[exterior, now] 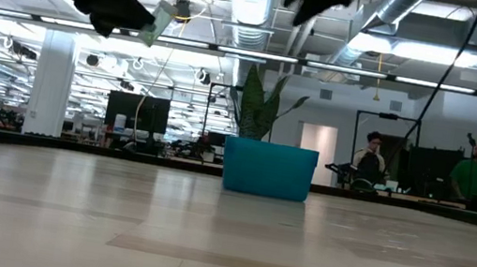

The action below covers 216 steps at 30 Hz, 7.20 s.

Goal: Pick and place pill bottles into a basket
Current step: Put the blue pill bottle into the blue bin, then return to Home Position

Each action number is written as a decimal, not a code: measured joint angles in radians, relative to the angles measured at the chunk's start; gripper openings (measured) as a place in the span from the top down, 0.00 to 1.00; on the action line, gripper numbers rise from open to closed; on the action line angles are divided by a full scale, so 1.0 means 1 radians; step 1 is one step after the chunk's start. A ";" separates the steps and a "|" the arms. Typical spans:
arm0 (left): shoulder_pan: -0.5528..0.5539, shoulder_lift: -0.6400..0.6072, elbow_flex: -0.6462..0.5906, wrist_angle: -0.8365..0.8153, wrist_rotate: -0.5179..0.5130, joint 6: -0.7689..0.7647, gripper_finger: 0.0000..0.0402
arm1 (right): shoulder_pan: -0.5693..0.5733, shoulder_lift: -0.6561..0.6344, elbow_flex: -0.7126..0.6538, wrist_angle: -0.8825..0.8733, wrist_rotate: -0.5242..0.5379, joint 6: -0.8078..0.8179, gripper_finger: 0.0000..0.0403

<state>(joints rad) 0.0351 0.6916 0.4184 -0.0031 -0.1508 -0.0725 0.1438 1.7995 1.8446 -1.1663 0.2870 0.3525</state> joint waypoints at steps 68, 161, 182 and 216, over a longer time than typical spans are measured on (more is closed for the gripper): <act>0.151 0.733 0.274 0.788 0.218 -0.308 0.83 | -0.007 -0.354 -0.608 0.877 0.399 0.110 0.33; 0.300 0.733 0.274 0.309 0.404 -0.338 0.51 | -0.301 -0.208 -1.234 1.793 0.208 0.005 0.77; 0.300 0.733 0.274 0.299 0.407 -0.337 0.51 | -0.337 -0.042 -1.155 1.849 0.156 -0.075 0.76; 0.300 0.733 0.274 0.319 0.452 -0.376 0.51 | -0.296 -0.305 -1.156 1.717 0.130 -0.091 0.59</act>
<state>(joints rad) 0.3351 1.4249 0.6922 0.3162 0.3010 -0.4484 -0.1525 1.4949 0.6883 0.5507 0.4173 0.2612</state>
